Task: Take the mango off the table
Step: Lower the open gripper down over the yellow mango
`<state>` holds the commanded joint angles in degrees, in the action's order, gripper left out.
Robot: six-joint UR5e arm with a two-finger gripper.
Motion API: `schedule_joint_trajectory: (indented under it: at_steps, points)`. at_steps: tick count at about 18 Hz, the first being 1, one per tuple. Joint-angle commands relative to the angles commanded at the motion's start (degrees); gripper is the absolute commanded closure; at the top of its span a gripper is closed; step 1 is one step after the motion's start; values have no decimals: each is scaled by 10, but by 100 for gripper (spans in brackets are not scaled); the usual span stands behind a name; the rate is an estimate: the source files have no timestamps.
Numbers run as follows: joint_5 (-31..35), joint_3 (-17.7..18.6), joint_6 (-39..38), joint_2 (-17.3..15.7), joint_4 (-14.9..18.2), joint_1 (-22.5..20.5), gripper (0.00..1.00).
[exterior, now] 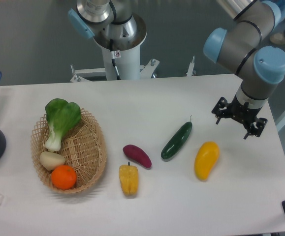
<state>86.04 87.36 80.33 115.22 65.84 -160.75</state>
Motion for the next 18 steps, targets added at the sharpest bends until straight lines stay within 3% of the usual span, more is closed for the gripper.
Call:
schedule_joint_trajectory:
  at_steps: [4, 7, 13, 18]
  points:
    - [37, 8, -10, 5, -12, 19, 0]
    - [33, 13, -79, 18, -23, 31, 0]
    - [33, 28, -163, 41, -89, 53, 0]
    - [33, 27, -211, 57, -91, 65, 0]
